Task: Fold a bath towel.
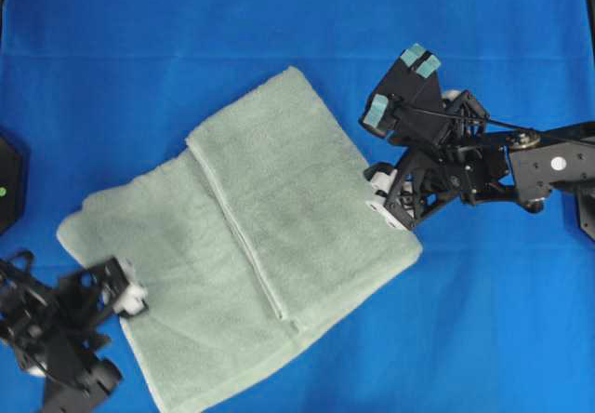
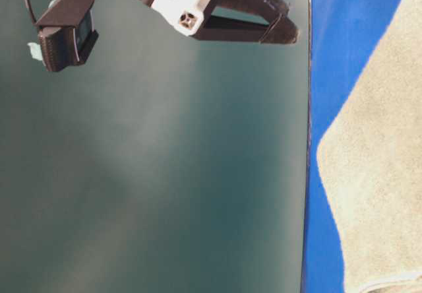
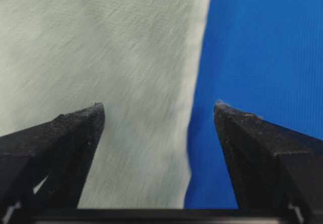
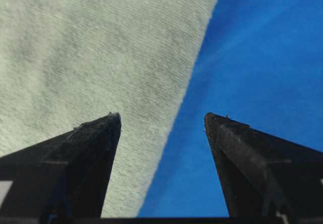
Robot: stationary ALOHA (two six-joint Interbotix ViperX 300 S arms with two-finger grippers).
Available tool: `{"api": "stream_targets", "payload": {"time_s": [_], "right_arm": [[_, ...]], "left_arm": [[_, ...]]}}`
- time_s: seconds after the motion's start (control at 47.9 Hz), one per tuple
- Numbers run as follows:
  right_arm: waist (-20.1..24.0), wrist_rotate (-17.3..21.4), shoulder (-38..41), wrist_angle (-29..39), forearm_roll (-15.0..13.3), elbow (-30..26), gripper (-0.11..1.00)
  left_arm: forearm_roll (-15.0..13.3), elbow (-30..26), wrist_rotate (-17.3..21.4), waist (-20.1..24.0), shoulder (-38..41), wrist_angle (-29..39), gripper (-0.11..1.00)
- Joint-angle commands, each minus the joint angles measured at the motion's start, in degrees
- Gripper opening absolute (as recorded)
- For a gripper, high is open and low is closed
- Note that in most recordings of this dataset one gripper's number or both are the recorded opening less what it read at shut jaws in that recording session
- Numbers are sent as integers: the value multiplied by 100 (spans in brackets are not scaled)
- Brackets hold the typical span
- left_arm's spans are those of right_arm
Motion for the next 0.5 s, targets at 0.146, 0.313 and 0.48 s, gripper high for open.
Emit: {"api": "stream_targets", "payload": {"time_s": [0.146, 0.313, 0.48], "right_arm": [[-26, 35, -185, 0, -35, 97, 67], [-26, 70, -193, -18, -35, 176, 67], [-26, 79, -202, -35, -35, 193, 67]], "left_arm": [[-9, -202, -9, 88, 958, -686, 82], [-9, -299, -18, 193, 1099, -677, 81], [-9, -229, -26, 193, 1046, -466, 51]]}}
